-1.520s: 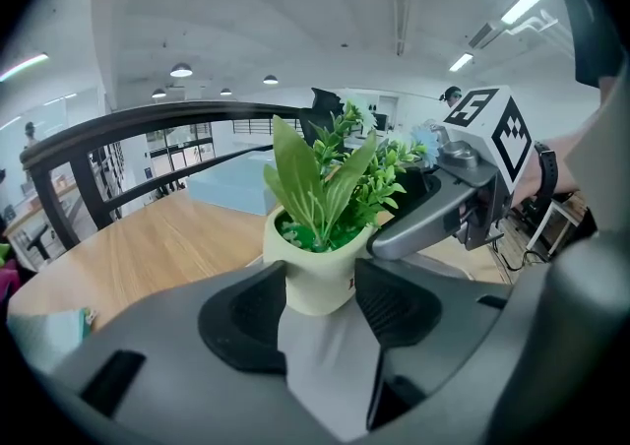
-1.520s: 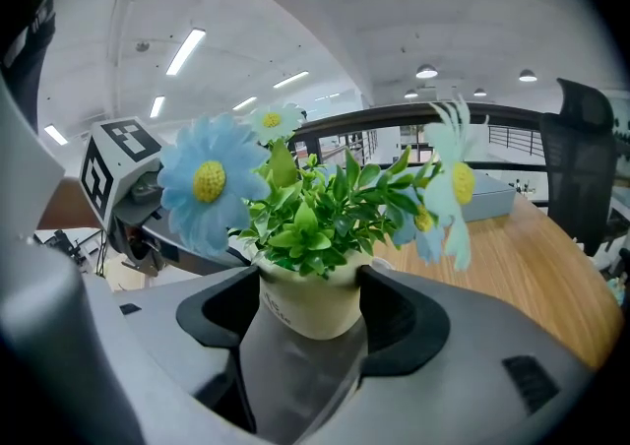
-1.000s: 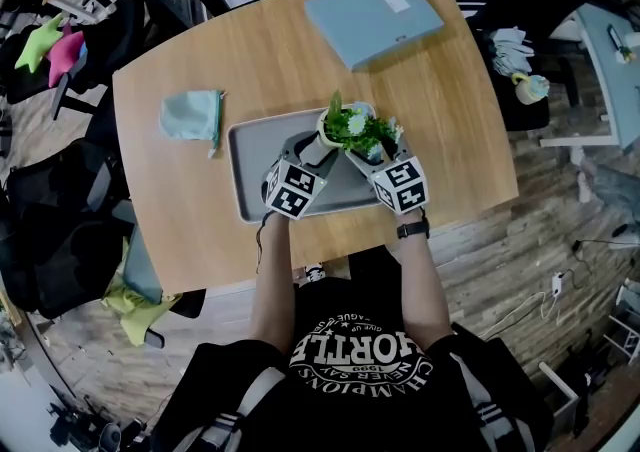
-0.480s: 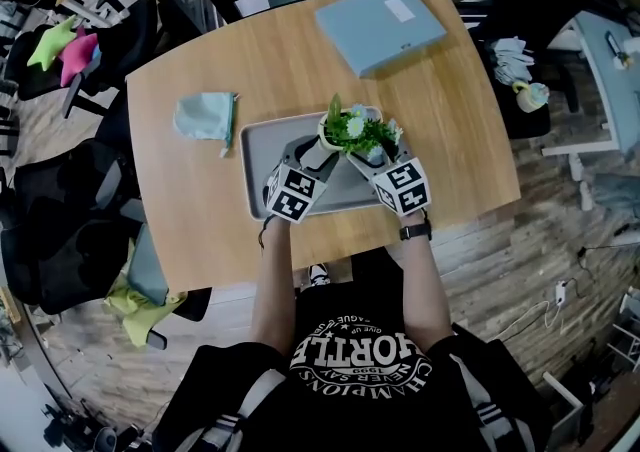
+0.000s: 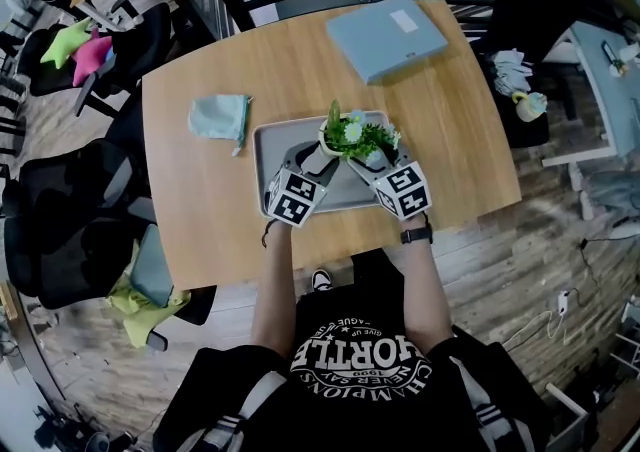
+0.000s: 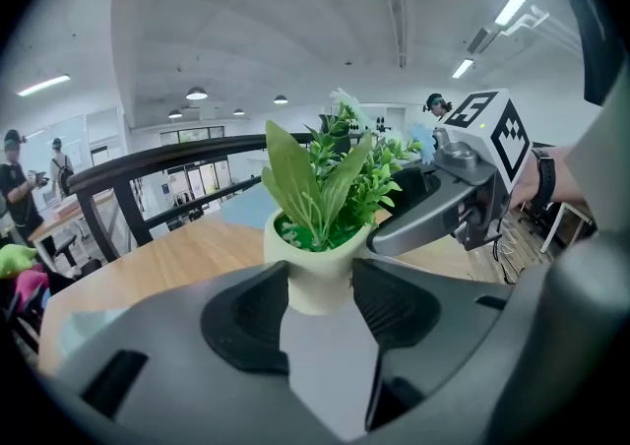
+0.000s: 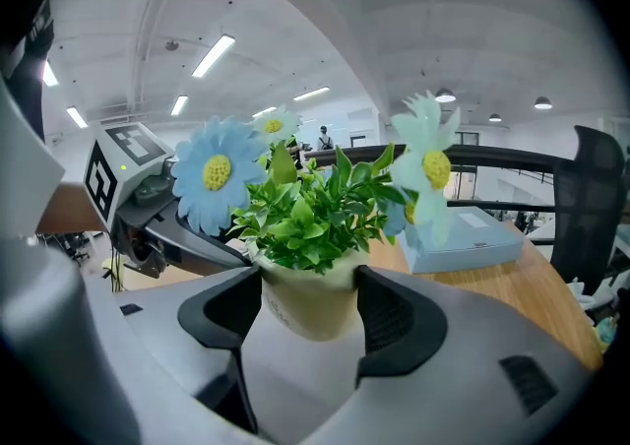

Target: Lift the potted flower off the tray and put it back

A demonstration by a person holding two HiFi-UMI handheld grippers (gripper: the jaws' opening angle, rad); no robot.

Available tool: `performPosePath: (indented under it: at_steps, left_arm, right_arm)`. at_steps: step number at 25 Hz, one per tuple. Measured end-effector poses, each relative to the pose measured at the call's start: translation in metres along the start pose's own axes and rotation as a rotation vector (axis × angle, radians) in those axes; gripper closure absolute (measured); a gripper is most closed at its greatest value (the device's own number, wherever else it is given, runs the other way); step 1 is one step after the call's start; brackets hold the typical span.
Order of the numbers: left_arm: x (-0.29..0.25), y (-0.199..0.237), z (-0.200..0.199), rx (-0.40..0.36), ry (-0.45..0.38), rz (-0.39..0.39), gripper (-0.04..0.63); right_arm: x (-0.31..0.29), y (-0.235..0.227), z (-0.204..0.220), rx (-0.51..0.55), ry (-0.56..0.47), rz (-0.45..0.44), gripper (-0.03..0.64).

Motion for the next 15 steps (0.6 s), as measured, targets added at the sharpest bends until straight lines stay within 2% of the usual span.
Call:
performPosePath:
  at_steps: [15]
  left_arm:
    - [0.057,-0.003,-0.005,0.001,-0.024,-0.011,0.373]
  right_arm:
    - [0.019,0.048,-0.019,-0.011,-0.031,-0.02,0.298]
Point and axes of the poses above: the fingertips, and each gripper's own axes: x backward along the fingers, y to its left, z out of its underside, the point moved 8 cm from there along x, backward along the fingers, and after that the axes turned 13 degrees about -z, right-handed, at the moved point
